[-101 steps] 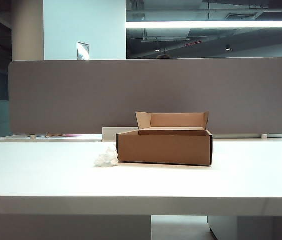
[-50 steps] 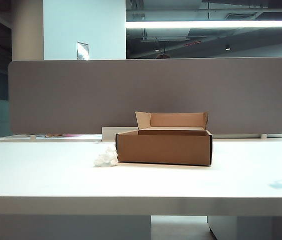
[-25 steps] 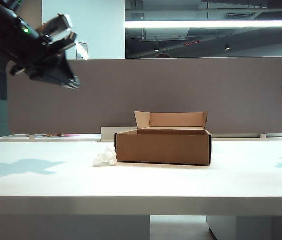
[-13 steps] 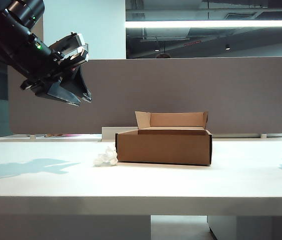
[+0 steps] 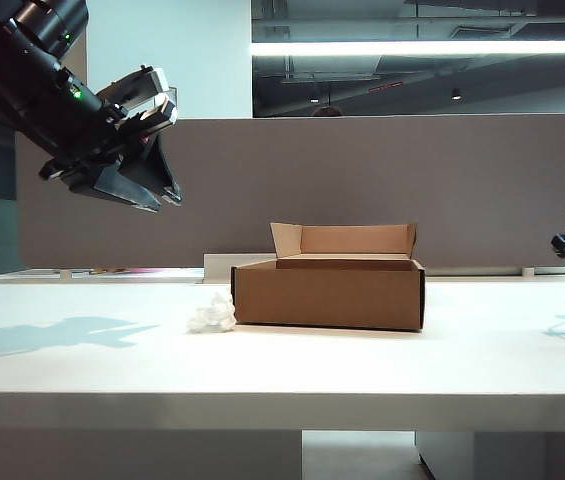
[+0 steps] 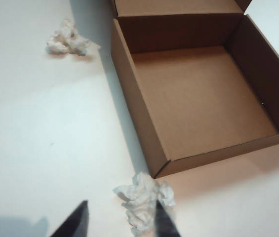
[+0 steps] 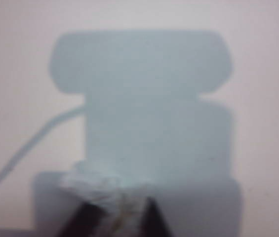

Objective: Pick up all the paper balls on the table and put them in the paper box.

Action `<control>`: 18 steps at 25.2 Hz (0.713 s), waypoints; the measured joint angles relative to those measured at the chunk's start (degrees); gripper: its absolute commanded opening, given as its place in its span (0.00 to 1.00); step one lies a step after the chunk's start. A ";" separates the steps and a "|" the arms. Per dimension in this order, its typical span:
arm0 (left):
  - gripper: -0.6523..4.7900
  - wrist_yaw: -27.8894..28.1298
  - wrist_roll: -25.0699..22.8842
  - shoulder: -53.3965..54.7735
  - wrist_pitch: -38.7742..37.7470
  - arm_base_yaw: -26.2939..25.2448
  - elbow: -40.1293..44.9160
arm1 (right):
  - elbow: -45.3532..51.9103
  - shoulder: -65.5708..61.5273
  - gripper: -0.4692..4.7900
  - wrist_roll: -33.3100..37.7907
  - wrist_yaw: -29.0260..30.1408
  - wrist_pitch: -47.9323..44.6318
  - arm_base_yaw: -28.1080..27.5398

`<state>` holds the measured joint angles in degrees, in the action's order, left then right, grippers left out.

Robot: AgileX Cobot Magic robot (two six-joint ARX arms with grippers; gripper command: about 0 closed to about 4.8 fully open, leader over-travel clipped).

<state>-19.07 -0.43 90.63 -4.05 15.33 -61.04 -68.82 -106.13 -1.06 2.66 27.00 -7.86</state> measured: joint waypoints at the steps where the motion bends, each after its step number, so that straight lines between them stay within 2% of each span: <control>1: 0.42 0.00 0.00 0.00 -0.02 0.00 0.02 | 0.00 0.00 0.21 -0.02 0.68 -0.07 0.04; 6: 0.42 0.00 0.00 0.00 -0.02 -0.02 0.02 | 0.00 0.02 0.12 -0.04 7.04 -0.63 0.85; 9: 0.42 0.00 -0.02 0.02 -0.02 0.00 0.02 | 0.00 0.07 0.12 -0.02 12.57 -1.99 2.62; 14: 0.42 0.00 -0.02 0.02 -0.02 0.00 0.02 | -2.93 0.13 0.12 1.16 21.90 -4.35 7.65; 18: 0.42 0.00 0.00 0.02 -0.02 -0.02 0.02 | -6.88 0.26 0.12 1.46 25.03 -7.52 13.09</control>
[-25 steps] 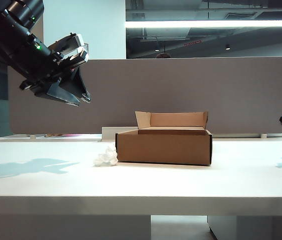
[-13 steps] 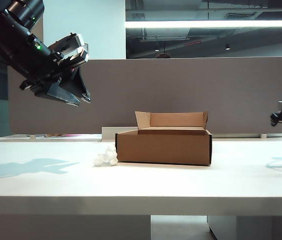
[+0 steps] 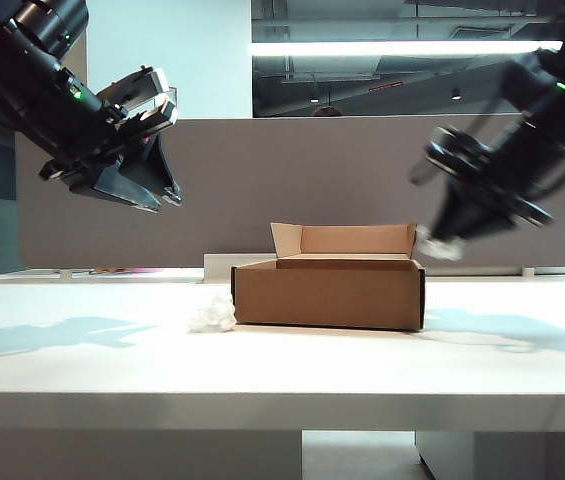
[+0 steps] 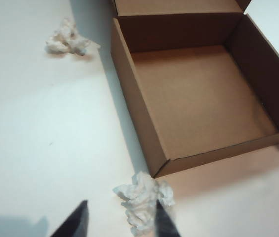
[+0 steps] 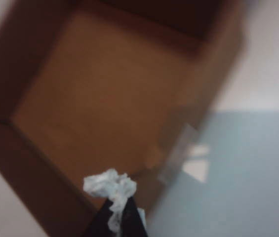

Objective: Pick up all the paper balls on the table and put them in the paper box.

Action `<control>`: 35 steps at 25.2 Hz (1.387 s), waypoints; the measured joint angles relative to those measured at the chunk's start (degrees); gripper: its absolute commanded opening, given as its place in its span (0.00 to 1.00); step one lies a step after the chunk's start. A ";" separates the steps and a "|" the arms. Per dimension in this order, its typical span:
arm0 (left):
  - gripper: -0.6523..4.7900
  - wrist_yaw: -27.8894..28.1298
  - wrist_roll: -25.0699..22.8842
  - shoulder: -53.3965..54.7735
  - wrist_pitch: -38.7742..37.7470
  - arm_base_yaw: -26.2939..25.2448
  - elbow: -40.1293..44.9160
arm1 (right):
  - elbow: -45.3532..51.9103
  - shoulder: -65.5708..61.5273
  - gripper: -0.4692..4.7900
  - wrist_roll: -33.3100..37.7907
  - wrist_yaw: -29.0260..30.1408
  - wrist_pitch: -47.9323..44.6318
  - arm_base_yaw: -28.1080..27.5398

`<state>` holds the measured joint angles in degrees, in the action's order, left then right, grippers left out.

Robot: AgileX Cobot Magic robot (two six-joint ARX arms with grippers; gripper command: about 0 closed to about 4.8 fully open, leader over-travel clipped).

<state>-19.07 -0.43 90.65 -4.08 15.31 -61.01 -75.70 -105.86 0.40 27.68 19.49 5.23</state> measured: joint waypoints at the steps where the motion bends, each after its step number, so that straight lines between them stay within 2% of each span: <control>1: 0.42 0.00 0.00 0.00 0.00 0.00 0.00 | -0.74 0.00 0.12 -0.02 -0.04 -0.59 1.11; 4: 0.42 0.02 -0.02 0.00 0.00 0.00 0.00 | -1.29 0.11 0.12 0.00 -0.11 -6.12 5.35; 5: 0.42 0.02 0.00 0.00 0.00 0.00 0.00 | -1.27 0.00 0.16 0.02 -0.66 -7.02 6.40; 6: 0.42 0.00 -0.02 0.00 -0.02 0.00 0.00 | -1.29 -0.48 0.30 0.00 -2.56 -8.24 7.93; 7: 0.42 0.00 -0.02 0.00 -0.04 0.00 0.00 | -1.29 -1.38 0.37 -0.02 -4.24 -8.61 9.07; 12: 0.42 0.00 -0.02 0.00 -0.07 0.00 0.00 | -0.81 -3.82 0.75 0.00 -5.09 -7.41 9.84; 13: 0.45 0.00 0.00 0.00 -0.07 0.00 0.00 | -0.83 -3.82 0.85 0.00 -5.14 -7.34 9.81; 14: 0.52 0.00 0.00 0.00 -0.07 0.00 0.00 | -0.90 -3.69 0.93 0.02 -5.14 -7.67 9.75; 15: 0.59 0.00 0.00 0.07 -0.02 0.11 0.00 | -0.92 -3.34 0.96 0.04 -5.18 -8.00 9.64; 18: 0.86 -0.11 0.00 0.74 -0.04 0.87 0.00 | -0.94 -1.90 0.99 0.02 -5.16 -8.02 9.55; 23: 0.87 -1.25 0.00 3.65 -0.04 3.15 0.00 | -1.16 0.96 0.99 0.00 -5.73 -9.66 9.60; 26: 0.87 -1.33 -0.02 5.33 -0.07 4.48 0.02 | -1.22 0.81 0.99 0.02 -9.51 -10.34 9.60; 27: 0.87 -1.31 0.00 5.88 -0.07 4.85 0.02 | -1.18 0.81 0.96 0.00 -10.60 -10.05 9.60; 29: 0.87 -1.22 -0.02 7.37 0.39 5.68 0.00 | -1.16 0.81 0.84 0.00 -13.20 -9.86 9.55; 32: 0.86 -1.05 -0.02 8.35 0.50 6.75 0.02 | -1.16 0.52 0.48 0.00 -15.52 -10.19 9.57; 34: 0.86 -0.98 -0.04 8.46 1.01 7.21 0.02 | -1.09 0.35 0.10 -0.04 -15.87 -10.16 9.55; 35: 0.86 -0.81 -0.02 8.46 2.05 7.63 0.00 | -1.07 0.35 0.08 -0.15 -15.89 -10.19 9.55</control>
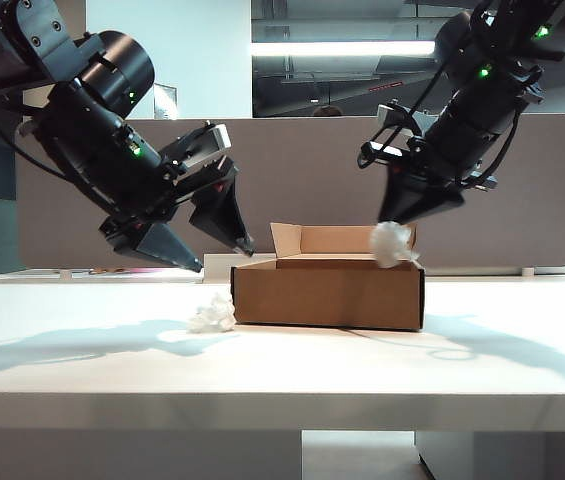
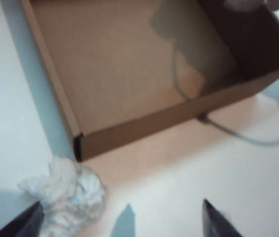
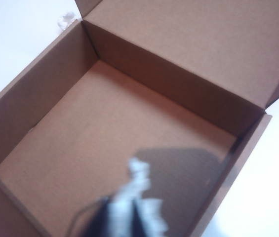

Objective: Pick up all the paper balls on the table and put them in the paper box.

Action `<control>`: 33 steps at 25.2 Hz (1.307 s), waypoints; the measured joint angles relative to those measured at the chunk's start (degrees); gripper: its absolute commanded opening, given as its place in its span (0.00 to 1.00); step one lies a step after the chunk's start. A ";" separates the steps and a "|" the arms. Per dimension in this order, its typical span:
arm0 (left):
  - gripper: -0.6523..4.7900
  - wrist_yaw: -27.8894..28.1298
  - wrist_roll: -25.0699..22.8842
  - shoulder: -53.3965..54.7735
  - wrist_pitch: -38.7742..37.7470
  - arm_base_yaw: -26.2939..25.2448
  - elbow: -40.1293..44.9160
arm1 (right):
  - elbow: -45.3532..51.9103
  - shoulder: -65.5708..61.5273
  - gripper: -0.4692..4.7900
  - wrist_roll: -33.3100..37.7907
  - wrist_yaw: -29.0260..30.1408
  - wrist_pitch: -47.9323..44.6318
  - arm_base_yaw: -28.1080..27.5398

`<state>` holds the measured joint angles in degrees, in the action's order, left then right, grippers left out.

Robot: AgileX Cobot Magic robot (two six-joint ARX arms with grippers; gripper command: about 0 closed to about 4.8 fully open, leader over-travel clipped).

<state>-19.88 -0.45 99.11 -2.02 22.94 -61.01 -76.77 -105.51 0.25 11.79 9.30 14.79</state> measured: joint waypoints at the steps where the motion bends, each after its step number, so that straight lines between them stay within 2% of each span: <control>1: 0.86 0.42 -0.02 0.00 0.52 0.04 0.00 | 0.00 0.02 0.08 -0.07 -0.02 -0.02 0.00; 5: 0.86 1.27 -1.46 0.07 0.98 0.15 0.00 | 0.00 0.02 0.08 -0.26 0.28 -0.04 0.02; 12: 0.86 1.92 -2.36 2.14 0.92 0.22 0.02 | 0.00 0.02 0.09 -0.24 4.63 -0.35 0.02; 14: 0.86 1.95 -2.38 2.86 0.96 0.22 0.02 | 0.00 0.02 0.24 -0.26 5.97 -0.37 0.02; 15: 0.86 2.10 -2.38 3.04 0.94 0.22 0.00 | 0.00 0.02 0.50 -0.26 6.05 -0.37 0.02; 16: 0.86 2.40 -2.40 3.32 0.94 0.22 0.02 | 0.00 0.02 0.67 -0.26 6.47 -0.39 0.04; 17: 0.86 2.78 -2.45 3.45 0.92 0.22 0.02 | 0.00 0.02 0.99 -0.24 6.93 -0.42 0.04; 25: 0.86 3.58 -2.54 3.78 0.94 0.22 0.00 | 0.00 0.02 1.00 0.00 7.30 -2.21 0.04; 29: 0.86 4.70 -2.54 3.78 0.92 0.22 0.02 | 0.00 0.02 1.00 1.51 4.81 -2.78 0.04; 33: 0.86 4.94 -2.54 4.22 1.62 0.22 0.00 | 0.00 0.04 1.00 2.49 4.74 -2.80 0.00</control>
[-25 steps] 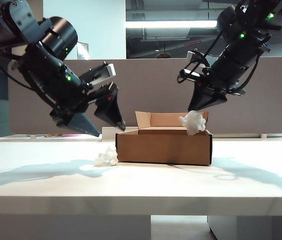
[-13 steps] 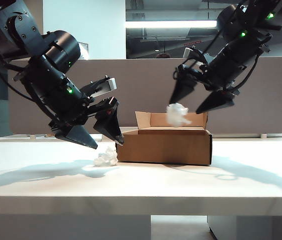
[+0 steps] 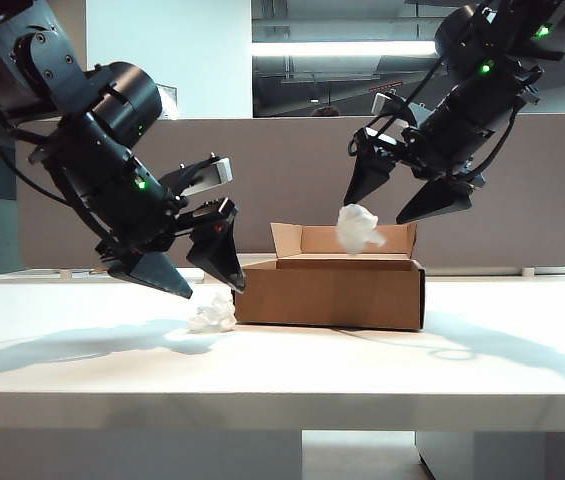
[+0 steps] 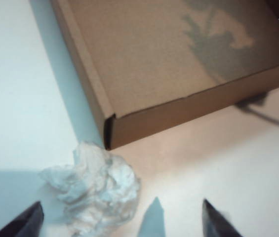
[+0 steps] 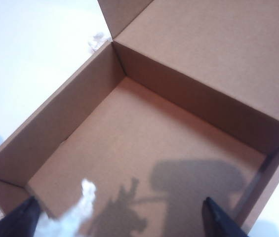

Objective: Pick up all the paper balls on the table and put them in the paper box.

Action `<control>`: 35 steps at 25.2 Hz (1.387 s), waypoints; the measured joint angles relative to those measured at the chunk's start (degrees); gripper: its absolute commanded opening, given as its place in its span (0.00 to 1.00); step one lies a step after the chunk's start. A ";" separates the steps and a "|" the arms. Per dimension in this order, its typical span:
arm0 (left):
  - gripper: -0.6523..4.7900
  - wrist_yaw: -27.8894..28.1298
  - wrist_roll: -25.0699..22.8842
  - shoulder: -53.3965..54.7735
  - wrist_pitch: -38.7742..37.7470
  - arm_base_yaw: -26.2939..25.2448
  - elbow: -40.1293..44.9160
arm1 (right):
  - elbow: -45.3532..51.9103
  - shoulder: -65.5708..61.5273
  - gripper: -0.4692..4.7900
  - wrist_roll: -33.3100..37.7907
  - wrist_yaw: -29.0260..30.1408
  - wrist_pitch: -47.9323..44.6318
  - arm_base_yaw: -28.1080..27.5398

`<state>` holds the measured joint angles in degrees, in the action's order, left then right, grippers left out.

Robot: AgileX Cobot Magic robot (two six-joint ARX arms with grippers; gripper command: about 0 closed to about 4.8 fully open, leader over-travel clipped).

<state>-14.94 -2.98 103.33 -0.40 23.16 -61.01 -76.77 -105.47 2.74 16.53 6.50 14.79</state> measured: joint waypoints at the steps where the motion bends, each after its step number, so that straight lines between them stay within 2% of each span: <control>1: 0.86 0.11 0.00 0.31 0.26 0.00 0.00 | 0.00 0.00 1.00 0.37 0.02 0.02 0.00; 6: 0.86 1.25 -0.02 4.02 0.92 0.00 0.02 | 0.00 0.00 1.00 1.38 0.00 0.00 0.02; 8: 0.85 2.05 -0.04 5.07 3.56 0.00 -0.04 | 0.00 0.00 1.00 1.55 0.02 0.00 0.02; 11: 0.61 2.19 -0.04 5.95 5.79 0.00 -0.11 | 0.00 0.00 1.00 1.57 0.02 0.00 0.02; 13: 0.27 2.27 -0.04 6.27 6.23 0.00 -0.11 | 0.00 0.00 1.00 1.57 0.02 0.00 0.02; 14: 0.18 2.32 -0.02 6.34 6.21 -0.02 -0.11 | 0.00 0.00 1.00 1.57 0.02 0.00 0.02; 15: 0.14 2.34 -0.02 6.38 6.14 -0.02 -0.11 | 0.00 0.00 1.00 1.57 0.00 0.00 0.02; 20: 0.11 2.25 -0.02 5.81 4.37 0.00 -0.11 | 0.00 0.00 1.00 1.57 0.02 0.00 0.02; 23: 0.11 2.27 -0.02 2.84 0.70 0.00 -0.04 | 0.00 0.00 1.00 1.57 0.00 0.00 0.02; 26: 0.11 2.25 0.00 -0.79 0.90 0.00 -0.11 | 0.00 0.00 1.00 1.57 0.00 -0.09 0.02; 29: 0.11 1.75 0.00 -3.08 4.13 0.00 -0.33 | 0.00 0.00 1.00 1.57 0.00 -0.63 0.02; 33: 0.11 -3.39 0.00 -2.89 10.93 0.11 -0.57 | 0.00 0.00 1.00 1.57 0.00 -1.64 0.02; 35: 0.11 -3.48 0.00 -1.09 14.78 1.18 -3.08 | 0.00 -0.02 1.00 1.57 -0.04 -2.40 0.00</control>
<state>-18.41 -2.98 102.24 14.37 24.34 -64.10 -76.77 -105.49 4.32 16.49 4.10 14.79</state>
